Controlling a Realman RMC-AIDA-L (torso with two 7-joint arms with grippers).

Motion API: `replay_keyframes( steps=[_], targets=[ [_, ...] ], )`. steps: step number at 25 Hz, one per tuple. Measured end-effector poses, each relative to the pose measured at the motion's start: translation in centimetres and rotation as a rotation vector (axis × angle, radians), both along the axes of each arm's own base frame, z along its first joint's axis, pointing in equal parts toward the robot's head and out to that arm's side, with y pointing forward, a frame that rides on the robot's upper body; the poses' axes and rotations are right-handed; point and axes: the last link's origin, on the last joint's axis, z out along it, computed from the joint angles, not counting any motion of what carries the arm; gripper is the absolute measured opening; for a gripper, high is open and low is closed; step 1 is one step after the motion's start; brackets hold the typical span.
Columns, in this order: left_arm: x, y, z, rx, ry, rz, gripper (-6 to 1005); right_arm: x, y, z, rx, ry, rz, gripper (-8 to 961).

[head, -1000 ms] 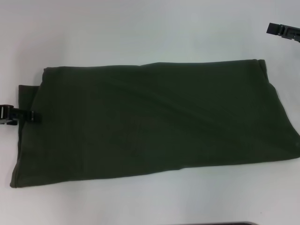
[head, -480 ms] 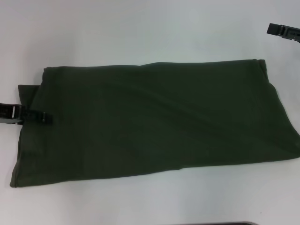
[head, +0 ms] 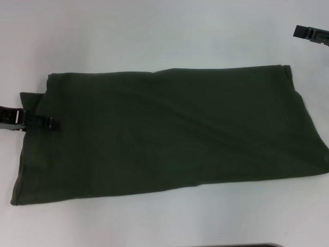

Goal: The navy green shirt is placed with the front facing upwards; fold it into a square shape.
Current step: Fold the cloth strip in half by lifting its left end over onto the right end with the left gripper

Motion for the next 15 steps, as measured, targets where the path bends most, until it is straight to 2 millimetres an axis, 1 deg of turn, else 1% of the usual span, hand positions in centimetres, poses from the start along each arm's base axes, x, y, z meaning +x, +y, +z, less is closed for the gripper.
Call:
replay_keyframes(
  steps=[15],
  targets=[
    [0.06, 0.0, -0.19, -0.008, 0.002, -0.006, 853, 0.02, -0.03, -0.08, -0.002, 0.003, -0.002, 920]
  ],
)
